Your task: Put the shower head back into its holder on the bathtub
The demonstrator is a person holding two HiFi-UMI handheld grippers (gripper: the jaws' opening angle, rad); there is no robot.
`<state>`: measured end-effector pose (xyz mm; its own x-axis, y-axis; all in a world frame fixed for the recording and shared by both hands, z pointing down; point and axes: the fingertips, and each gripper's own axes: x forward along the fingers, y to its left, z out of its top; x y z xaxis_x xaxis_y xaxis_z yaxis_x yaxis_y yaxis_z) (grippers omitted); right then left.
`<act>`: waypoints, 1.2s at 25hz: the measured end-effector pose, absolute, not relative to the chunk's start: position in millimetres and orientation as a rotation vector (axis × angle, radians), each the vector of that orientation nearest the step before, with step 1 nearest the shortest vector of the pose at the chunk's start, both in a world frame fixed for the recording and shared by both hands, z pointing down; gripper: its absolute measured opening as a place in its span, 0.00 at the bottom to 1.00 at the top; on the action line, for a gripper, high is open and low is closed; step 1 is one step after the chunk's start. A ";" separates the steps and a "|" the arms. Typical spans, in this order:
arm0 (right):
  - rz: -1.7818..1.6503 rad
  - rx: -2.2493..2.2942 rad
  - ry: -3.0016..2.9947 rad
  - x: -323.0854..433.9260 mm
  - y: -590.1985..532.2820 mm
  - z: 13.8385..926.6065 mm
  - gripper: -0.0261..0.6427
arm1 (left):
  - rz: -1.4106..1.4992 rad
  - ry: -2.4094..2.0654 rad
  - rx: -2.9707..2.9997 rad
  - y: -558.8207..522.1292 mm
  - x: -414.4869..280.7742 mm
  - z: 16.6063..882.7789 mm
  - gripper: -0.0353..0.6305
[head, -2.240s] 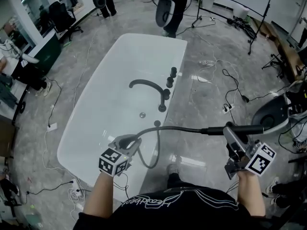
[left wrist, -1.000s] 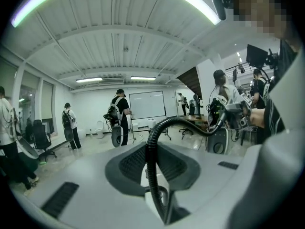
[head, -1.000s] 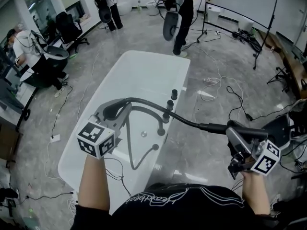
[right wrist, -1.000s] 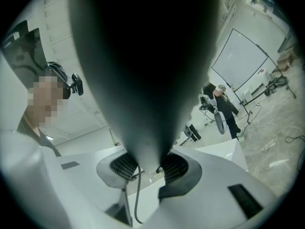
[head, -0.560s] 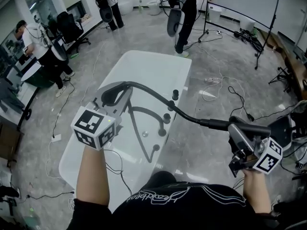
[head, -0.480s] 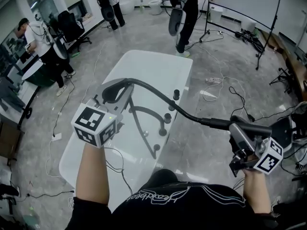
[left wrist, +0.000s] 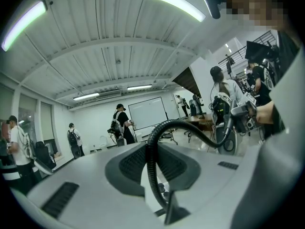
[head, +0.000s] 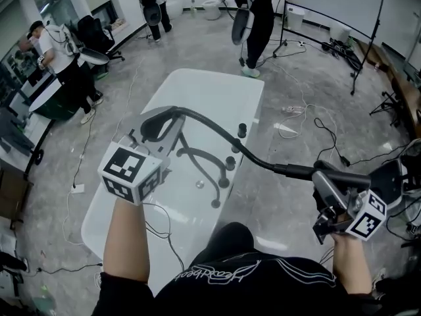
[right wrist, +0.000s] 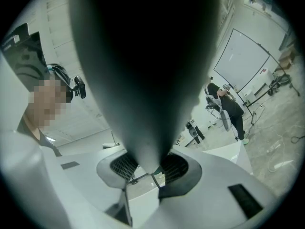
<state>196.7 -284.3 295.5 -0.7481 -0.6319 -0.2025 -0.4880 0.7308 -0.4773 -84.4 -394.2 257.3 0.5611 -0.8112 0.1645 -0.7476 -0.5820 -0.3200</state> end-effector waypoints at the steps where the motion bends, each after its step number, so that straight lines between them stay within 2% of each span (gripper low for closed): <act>1: -0.576 -0.870 2.583 196.2 -284.6 298.3 0.24 | -0.439 1.311 -2.594 -392.9 -86.4 263.5 0.15; 12: -0.632 -0.878 2.596 190.7 -294.1 317.7 0.24 | -0.429 1.456 -2.726 -377.4 -118.5 332.4 0.15; 30: -0.747 -0.960 2.568 204.7 -283.1 364.3 0.24 | -0.518 1.569 -2.966 -347.1 -104.0 484.5 0.15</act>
